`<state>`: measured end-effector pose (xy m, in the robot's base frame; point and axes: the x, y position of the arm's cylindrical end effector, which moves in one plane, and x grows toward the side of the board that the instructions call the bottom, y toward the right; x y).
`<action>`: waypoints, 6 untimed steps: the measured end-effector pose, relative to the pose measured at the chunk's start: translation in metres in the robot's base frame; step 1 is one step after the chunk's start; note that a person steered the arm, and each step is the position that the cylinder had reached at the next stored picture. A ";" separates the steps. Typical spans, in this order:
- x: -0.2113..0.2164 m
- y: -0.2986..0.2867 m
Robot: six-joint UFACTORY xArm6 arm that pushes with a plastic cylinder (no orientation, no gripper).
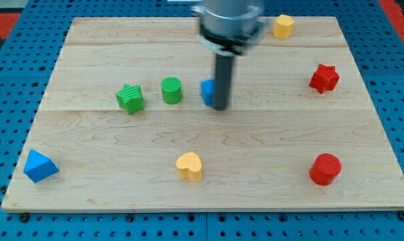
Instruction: Push the hexagon to the top right side of the red star
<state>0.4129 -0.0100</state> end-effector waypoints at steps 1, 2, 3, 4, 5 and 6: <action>-0.014 0.036; -0.118 0.058; -0.205 0.071; -0.220 0.142; -0.173 0.216; -0.140 0.230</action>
